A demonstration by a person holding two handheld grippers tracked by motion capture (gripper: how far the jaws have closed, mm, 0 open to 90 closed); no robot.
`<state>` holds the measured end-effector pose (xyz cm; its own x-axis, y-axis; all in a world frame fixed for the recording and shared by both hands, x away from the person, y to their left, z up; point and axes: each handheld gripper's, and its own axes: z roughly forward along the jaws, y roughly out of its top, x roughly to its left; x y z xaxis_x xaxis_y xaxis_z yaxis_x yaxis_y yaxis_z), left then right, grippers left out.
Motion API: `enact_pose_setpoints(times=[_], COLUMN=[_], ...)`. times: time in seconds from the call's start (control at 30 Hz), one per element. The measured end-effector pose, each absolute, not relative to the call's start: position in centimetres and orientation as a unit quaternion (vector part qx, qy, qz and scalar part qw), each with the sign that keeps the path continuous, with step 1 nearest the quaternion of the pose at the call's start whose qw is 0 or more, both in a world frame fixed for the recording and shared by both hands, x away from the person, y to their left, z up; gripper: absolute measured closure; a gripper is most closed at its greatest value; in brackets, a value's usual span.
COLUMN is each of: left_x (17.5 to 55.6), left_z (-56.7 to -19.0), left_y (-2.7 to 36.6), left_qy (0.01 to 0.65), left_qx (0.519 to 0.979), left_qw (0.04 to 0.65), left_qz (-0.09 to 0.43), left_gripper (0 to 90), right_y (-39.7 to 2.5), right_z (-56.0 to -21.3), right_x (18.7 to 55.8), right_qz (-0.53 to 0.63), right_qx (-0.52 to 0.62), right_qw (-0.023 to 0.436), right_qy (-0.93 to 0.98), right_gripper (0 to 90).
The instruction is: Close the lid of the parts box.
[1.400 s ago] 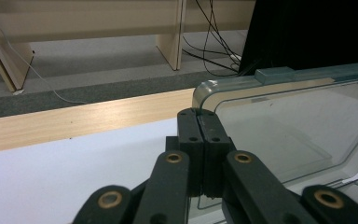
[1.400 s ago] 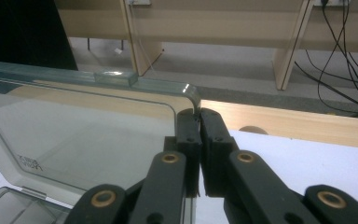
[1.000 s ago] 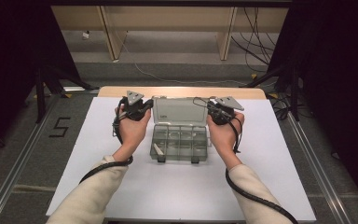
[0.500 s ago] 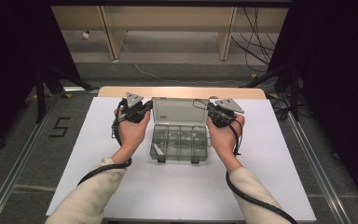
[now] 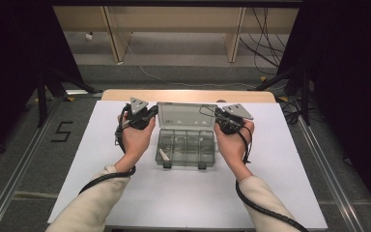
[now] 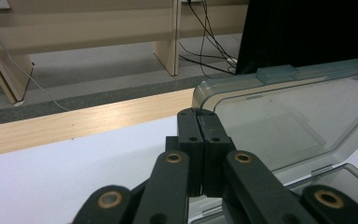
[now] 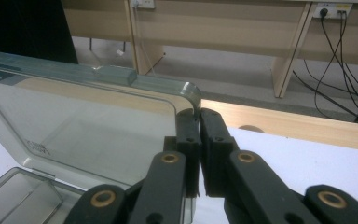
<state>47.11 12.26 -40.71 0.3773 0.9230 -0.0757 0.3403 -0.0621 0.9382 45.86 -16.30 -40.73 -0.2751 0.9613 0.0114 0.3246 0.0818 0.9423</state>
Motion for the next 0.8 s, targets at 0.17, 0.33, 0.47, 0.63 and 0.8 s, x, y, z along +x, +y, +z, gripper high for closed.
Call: enact_pose_setpoints(times=[0.17, 0.33, 0.47, 0.63, 0.8], left_x=[46.9, 46.7, 46.6, 46.4, 46.2], left_z=[-40.8, -40.8, -40.9, -40.9, -41.0], left_y=[12.3, 12.3, 12.3, 12.4, 12.4], left_qy=[0.472, 0.468, 0.467, 0.465, 0.462], left_qx=[0.667, 0.668, 0.667, 0.669, 0.670], left_qw=[0.495, 0.494, 0.496, 0.496, 0.496], left_qz=[0.297, 0.300, 0.301, 0.300, 0.303], left_gripper=[88.6, 88.6, 88.6, 88.6, 88.6], right_y=[-16.3, -16.4, -16.4, -16.3, -16.4], right_z=[-40.8, -40.8, -40.8, -40.9, -40.9], right_x=[45.6, 45.3, 45.1, 44.9, 44.6], right_qz=[0.461, 0.458, 0.461, 0.461, 0.460], right_qx=[0.493, 0.490, 0.486, 0.484, 0.483], right_qw=[0.345, 0.345, 0.346, 0.349, 0.351], right_qy=[0.652, 0.656, 0.657, 0.657, 0.657], right_gripper=[87.4, 87.3, 87.2, 87.1, 87.0])
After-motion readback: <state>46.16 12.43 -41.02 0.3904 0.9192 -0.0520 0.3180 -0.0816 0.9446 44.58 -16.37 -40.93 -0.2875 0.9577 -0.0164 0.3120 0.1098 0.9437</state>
